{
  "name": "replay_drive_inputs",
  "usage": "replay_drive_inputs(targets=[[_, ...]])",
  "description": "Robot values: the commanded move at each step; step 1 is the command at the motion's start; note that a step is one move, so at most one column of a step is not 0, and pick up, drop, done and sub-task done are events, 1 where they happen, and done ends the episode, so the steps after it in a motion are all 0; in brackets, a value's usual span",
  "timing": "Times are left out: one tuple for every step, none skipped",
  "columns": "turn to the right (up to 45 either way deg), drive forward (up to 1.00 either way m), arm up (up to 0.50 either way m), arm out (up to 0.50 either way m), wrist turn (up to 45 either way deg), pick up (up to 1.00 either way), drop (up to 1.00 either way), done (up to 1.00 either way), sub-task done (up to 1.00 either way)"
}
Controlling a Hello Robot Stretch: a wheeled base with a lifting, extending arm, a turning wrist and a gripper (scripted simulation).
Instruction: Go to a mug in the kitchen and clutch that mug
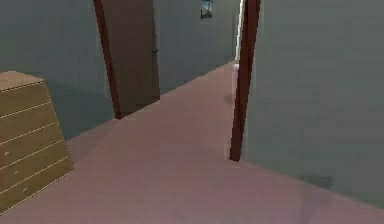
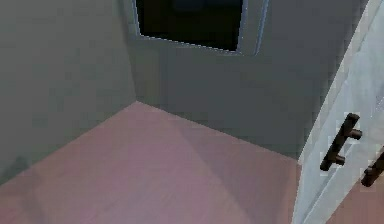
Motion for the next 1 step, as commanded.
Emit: replay_drive_inputs(targets=[[0.0, 1.0, 0.0, 0.0, 0.0, 0.0, 0.0, 0.0, 0.0]])
